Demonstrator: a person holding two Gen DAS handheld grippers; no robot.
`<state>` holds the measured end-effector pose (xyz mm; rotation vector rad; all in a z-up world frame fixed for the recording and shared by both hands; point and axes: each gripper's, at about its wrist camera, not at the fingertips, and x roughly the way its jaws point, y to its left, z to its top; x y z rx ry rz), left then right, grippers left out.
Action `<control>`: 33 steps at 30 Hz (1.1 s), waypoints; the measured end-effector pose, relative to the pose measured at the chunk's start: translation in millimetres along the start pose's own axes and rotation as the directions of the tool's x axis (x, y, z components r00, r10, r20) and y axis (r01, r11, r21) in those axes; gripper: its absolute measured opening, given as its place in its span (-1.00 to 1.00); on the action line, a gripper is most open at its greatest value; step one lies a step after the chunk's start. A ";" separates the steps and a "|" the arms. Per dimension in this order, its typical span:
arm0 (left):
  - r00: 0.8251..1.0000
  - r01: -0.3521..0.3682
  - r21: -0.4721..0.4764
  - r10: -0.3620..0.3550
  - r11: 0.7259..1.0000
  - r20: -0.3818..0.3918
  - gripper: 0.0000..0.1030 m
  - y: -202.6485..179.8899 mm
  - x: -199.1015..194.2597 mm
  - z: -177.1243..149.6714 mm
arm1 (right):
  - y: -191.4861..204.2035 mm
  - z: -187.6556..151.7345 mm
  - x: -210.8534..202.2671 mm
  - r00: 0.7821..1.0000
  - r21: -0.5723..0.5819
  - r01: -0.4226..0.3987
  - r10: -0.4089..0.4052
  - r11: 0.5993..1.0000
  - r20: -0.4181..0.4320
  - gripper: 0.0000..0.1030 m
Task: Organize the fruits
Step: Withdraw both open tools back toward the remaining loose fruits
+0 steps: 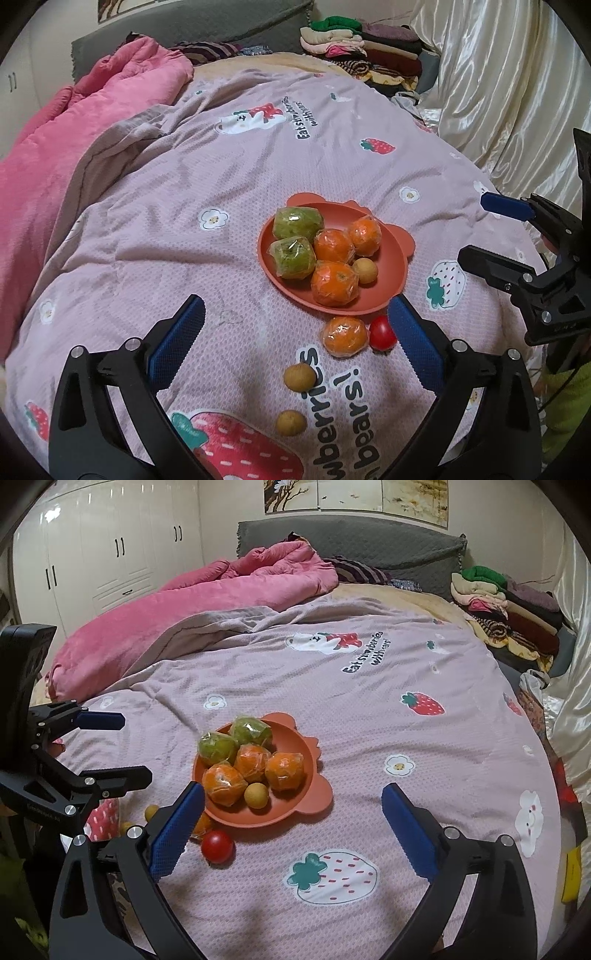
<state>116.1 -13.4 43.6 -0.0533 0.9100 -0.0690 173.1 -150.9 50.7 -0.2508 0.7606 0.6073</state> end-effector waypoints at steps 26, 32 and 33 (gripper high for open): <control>0.999 -0.033 -0.036 0.034 0.999 0.011 0.81 18.2 -29.4 -36.3 | 30.3 -12.9 -21.5 1.000 -0.029 -0.015 0.015 0.999 0.006 0.88; 0.999 -0.039 -0.043 0.040 0.998 0.012 0.81 22.5 -33.6 -42.4 | 37.6 -16.6 -20.9 1.000 -0.031 -0.021 0.021 0.999 0.000 0.88; 0.999 -0.040 -0.045 0.041 0.998 0.012 0.81 23.2 -34.5 -43.6 | 38.4 -17.1 -21.3 1.000 -0.031 -0.022 0.022 0.999 0.000 0.88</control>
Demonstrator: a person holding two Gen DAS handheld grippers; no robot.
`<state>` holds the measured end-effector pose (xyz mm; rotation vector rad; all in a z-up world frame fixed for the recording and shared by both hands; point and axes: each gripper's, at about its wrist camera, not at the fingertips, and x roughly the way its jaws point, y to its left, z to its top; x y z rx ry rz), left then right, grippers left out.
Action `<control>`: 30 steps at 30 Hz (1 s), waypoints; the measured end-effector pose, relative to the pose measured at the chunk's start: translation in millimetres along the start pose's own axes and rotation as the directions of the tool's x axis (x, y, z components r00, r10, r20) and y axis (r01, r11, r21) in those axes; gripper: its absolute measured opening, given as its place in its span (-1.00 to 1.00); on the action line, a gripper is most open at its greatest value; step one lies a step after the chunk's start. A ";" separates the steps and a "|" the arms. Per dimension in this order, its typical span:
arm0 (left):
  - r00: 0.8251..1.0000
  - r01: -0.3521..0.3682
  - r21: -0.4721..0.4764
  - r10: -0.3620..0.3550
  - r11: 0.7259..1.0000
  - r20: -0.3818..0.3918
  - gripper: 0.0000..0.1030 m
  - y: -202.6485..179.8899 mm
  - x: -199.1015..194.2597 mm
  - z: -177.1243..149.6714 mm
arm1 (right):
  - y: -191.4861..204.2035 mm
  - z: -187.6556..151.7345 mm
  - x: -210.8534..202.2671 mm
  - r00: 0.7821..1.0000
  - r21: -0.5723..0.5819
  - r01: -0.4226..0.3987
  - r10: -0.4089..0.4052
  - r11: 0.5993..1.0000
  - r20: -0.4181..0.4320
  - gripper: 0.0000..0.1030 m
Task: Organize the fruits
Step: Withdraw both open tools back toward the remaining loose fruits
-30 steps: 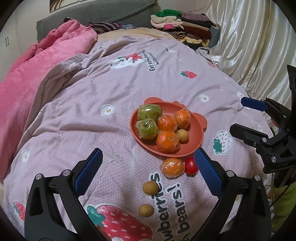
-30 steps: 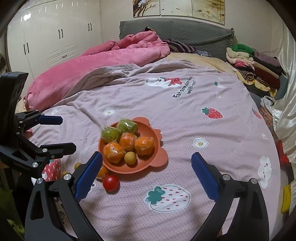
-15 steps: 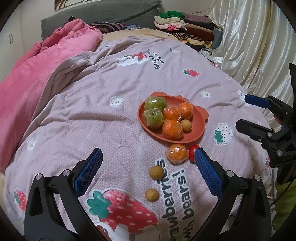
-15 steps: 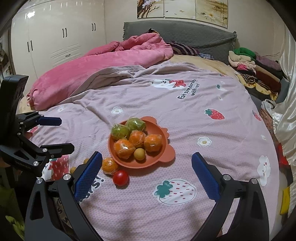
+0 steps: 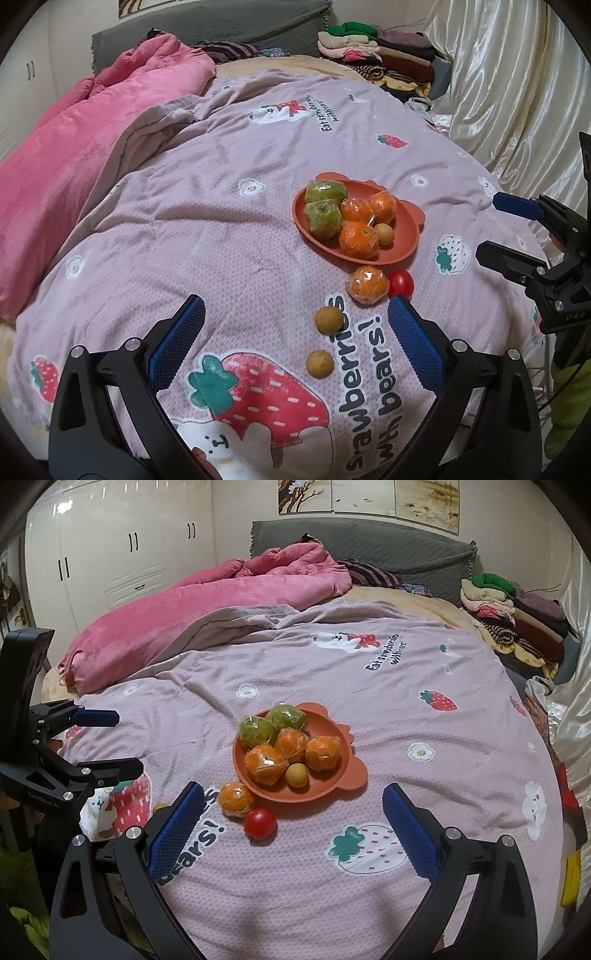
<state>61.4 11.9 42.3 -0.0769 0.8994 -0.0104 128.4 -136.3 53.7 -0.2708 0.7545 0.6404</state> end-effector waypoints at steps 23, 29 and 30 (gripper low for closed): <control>1.000 -0.007 0.014 0.008 1.000 -0.024 0.81 1.6 -5.1 -21.3 | 11.2 -18.2 4.0 1.000 0.009 -0.012 0.012 1.000 -0.026 0.88; 0.999 -0.009 0.023 0.009 1.000 -0.042 0.81 -2.1 0.5 -27.3 | 11.2 -27.4 10.3 0.999 0.019 -0.018 0.019 1.000 -0.049 0.88; 0.999 -0.005 0.026 0.006 1.000 -0.049 0.81 -3.1 2.9 -29.1 | 11.0 -28.8 11.3 0.998 0.020 -0.018 0.019 1.000 -0.052 0.88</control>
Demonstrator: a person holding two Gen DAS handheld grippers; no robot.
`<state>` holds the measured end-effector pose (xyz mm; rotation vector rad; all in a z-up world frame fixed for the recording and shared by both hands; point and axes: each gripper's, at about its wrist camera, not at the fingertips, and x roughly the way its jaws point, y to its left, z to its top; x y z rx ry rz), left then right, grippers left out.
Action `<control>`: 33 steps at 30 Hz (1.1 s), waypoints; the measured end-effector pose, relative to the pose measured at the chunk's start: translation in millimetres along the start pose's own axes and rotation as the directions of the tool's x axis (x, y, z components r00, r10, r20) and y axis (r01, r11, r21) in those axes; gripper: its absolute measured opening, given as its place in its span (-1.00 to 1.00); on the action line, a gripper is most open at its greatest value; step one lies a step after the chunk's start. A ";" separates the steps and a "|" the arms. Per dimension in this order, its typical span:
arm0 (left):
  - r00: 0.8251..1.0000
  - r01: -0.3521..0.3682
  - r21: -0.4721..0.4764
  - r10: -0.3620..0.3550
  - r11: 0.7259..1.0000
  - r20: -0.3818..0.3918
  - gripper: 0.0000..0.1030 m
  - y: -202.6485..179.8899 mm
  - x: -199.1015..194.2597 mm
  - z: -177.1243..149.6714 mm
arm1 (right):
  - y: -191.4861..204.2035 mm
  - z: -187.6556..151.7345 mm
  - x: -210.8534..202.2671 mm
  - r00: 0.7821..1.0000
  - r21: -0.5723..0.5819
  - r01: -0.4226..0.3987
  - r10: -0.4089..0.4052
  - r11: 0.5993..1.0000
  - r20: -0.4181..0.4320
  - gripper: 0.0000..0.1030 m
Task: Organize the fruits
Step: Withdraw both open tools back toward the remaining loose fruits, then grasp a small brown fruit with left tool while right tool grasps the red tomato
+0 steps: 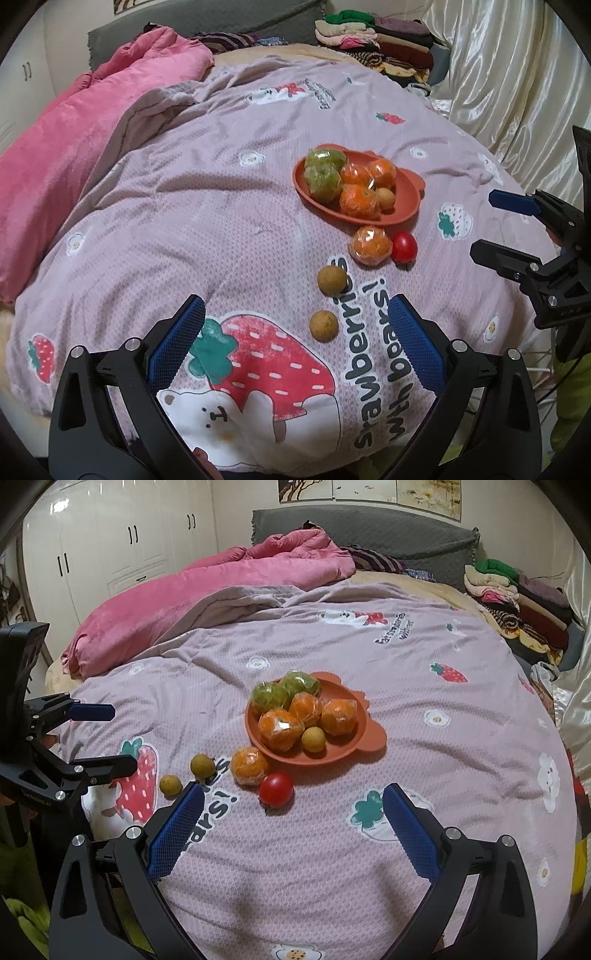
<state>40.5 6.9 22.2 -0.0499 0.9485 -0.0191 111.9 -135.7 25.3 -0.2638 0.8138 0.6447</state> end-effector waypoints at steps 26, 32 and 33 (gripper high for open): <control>0.990 0.108 0.022 -0.106 0.994 -0.090 -0.03 -8.9 48.3 -22.8 | -6.3 -16.3 40.1 0.997 0.014 -0.021 0.022 1.000 -0.080 0.88; 0.987 0.129 0.011 -0.127 0.992 -0.095 -0.28 -5.7 58.0 -22.1 | -3.5 -12.6 53.6 0.995 -0.005 -0.031 0.031 0.999 -0.093 0.86; 0.987 0.129 0.011 -0.127 0.992 -0.096 -0.31 -5.3 59.0 -21.8 | -2.6 -11.8 56.3 0.995 -0.011 -0.034 0.033 0.999 -0.096 0.85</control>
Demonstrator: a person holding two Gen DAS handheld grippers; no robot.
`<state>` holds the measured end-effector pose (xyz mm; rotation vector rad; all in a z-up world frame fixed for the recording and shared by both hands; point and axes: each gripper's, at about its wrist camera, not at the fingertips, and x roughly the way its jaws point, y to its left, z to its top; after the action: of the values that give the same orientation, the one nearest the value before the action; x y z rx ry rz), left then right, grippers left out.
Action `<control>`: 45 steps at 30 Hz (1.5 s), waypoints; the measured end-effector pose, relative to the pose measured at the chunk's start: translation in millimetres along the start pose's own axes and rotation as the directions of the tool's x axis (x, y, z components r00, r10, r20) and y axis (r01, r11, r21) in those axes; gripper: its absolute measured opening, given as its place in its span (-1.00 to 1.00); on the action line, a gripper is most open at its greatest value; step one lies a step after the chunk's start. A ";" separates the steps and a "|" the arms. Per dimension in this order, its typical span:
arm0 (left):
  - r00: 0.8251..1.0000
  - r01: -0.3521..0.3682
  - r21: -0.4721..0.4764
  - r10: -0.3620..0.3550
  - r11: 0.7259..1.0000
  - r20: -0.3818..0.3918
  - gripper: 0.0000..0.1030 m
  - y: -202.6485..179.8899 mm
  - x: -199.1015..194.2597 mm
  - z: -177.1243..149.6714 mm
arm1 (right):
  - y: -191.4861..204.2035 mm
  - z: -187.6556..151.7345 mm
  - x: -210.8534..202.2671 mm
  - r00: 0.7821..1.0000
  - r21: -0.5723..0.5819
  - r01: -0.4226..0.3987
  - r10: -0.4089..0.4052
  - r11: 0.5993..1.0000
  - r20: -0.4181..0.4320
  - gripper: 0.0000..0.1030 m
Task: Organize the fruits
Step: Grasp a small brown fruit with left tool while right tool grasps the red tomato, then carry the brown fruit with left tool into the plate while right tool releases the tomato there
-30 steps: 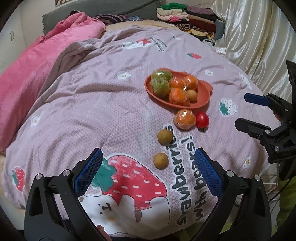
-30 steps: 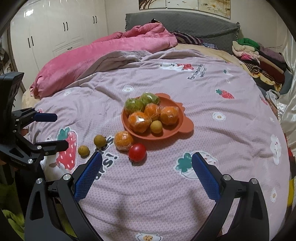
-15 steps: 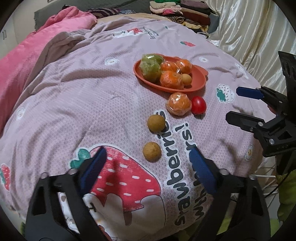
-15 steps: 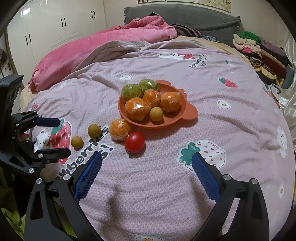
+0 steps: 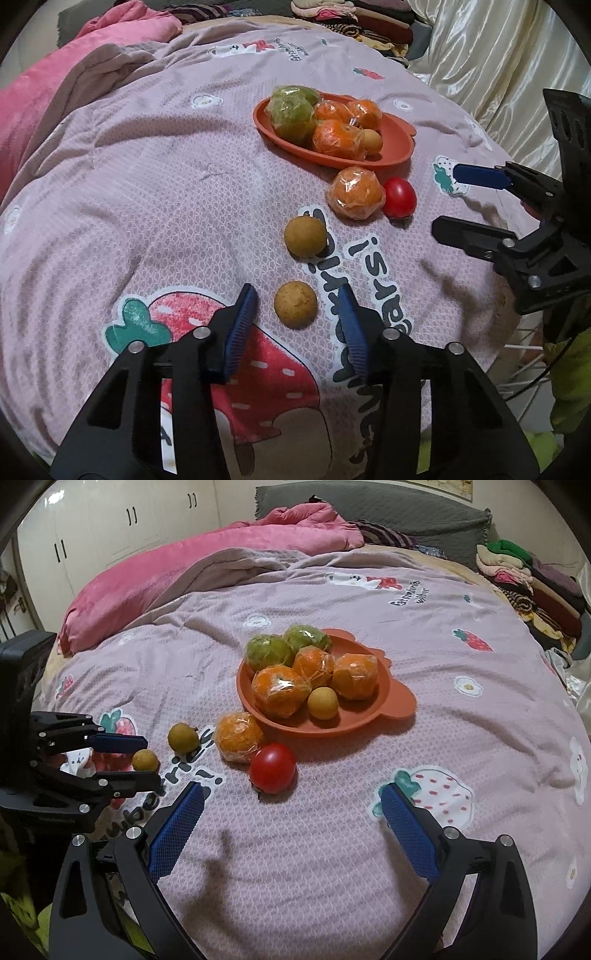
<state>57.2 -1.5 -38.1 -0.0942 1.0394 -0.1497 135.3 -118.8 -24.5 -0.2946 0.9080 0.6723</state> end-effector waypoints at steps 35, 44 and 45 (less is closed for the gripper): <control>0.998 0.054 -0.019 -0.054 0.998 0.021 -0.70 6.4 -13.3 12.5 | -5.1 0.9 -4.6 0.998 -0.013 -0.067 0.067 0.998 0.010 -0.43; 0.997 0.053 0.017 -0.054 0.998 0.052 -0.70 -3.9 -17.6 49.7 | -23.4 13.0 -16.6 0.996 0.002 -0.060 0.060 0.998 0.060 -0.43; 0.997 0.053 0.020 -0.054 0.998 0.054 -0.70 -5.1 -16.9 53.7 | -24.6 14.2 -17.2 0.996 0.002 -0.059 0.059 0.998 0.063 -0.43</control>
<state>94.8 -3.2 4.1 -0.1089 0.9815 -0.2040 152.8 -137.3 -3.2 -0.2426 0.8600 0.7307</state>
